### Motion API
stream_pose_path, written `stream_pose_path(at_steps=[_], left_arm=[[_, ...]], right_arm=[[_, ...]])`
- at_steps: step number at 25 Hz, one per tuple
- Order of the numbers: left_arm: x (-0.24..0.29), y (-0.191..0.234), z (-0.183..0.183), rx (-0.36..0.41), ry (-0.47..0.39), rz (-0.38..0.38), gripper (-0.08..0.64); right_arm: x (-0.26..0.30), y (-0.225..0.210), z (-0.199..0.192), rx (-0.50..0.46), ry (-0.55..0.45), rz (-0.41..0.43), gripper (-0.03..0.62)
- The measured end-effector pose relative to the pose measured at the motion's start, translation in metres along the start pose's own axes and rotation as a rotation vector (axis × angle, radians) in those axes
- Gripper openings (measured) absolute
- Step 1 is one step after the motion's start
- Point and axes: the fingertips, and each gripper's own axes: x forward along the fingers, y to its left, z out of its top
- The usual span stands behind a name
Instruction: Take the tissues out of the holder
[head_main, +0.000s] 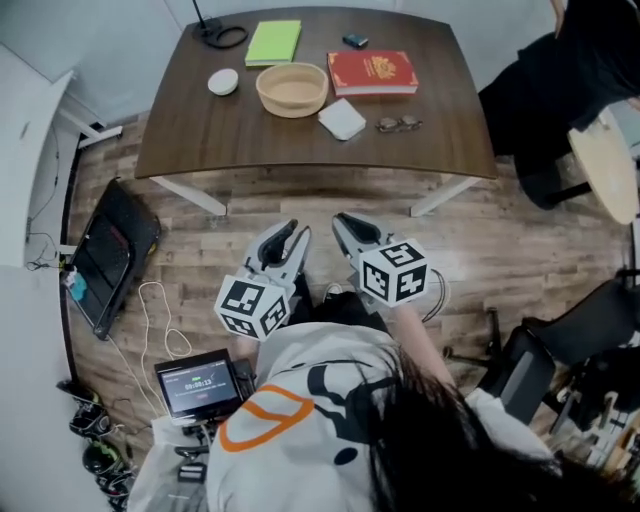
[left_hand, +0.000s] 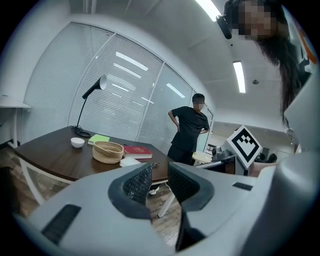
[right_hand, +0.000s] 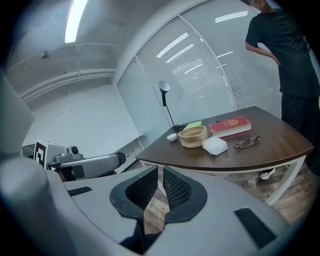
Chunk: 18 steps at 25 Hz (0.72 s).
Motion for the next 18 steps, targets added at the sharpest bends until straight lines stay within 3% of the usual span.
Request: stream_pose_path(at_steps=[6,18], left_arm=[[-0.014,-0.003,0.0,0.012,-0.008,-0.004,0.098],[-0.061,0.003,0.006,0.042,-0.001,-0.075,0.098]], right_arm=[[-0.007,0.025,-0.01,-0.014,-0.011,0.007,0.043],[-0.009,0.073,-0.016,0.004,-0.061,-0.069,0.043]])
